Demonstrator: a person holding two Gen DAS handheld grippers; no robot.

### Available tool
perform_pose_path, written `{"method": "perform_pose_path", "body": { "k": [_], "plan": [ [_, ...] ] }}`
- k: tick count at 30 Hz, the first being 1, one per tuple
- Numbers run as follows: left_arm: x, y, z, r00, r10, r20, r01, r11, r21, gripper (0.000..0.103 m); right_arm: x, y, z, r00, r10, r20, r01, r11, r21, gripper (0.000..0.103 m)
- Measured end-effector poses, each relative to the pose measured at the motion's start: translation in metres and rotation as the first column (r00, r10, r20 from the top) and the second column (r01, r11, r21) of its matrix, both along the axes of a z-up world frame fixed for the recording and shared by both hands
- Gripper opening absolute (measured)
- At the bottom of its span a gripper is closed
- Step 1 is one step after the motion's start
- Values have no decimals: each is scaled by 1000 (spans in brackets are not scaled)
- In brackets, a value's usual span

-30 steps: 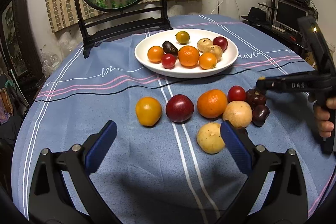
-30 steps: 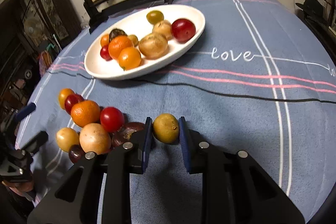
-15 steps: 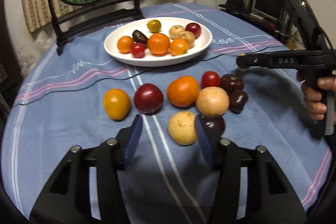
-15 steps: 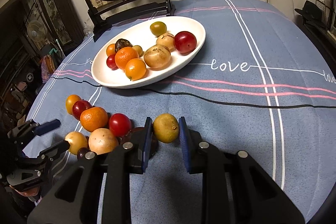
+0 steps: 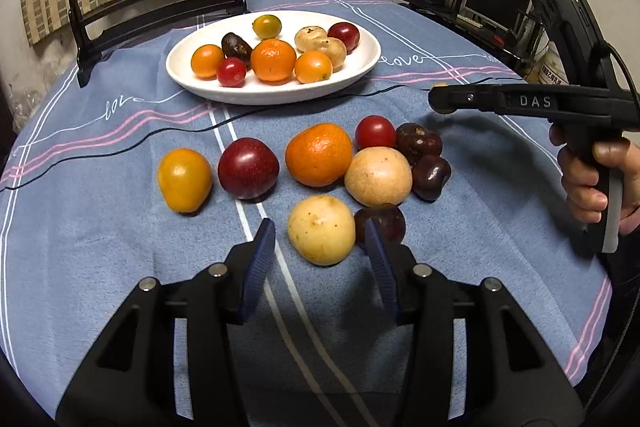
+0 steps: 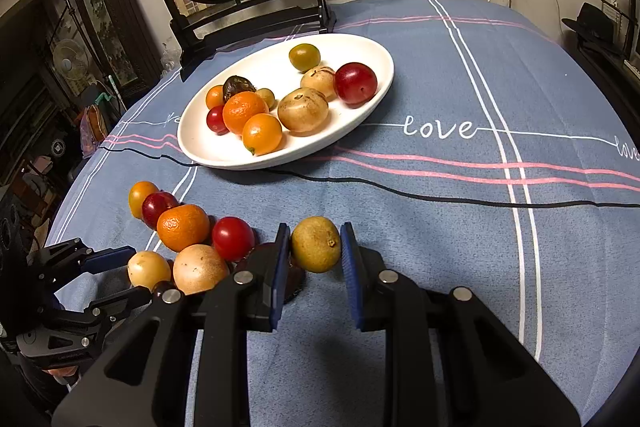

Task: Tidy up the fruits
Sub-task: 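Grasp the pale round fruit with the left tool while the right tool holds the yellow-green fruit, then lift both held fruits and carry them toward the white plate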

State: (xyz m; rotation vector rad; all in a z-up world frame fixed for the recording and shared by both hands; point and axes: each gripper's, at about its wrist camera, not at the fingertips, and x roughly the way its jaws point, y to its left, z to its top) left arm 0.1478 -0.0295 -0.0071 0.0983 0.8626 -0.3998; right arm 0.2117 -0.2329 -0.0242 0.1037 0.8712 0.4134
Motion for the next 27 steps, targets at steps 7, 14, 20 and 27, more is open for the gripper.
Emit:
{"method": "perform_pose_path", "body": {
  "k": [7,14,20,27],
  "plan": [
    [4,4,-2,1000,7,-25,-8,999,-32,36,-1,0,1,1000,1,3,-1,1000,4,26],
    [9,5,-5,998,29,-47,-31,999,-37,37,-2,1,0,1000,4,0,-4,1000,-3,26],
    [16,6,-7,996,63,-65,-66,997,-45,37,-1,-1,0,1000,-8,3,8,1000,-5,26],
    [16,5,-7,994,91,-61,-94,995,-40,37,1,-2,-2,1000,-21,0,21,1000,-10,26]
  ]
}}
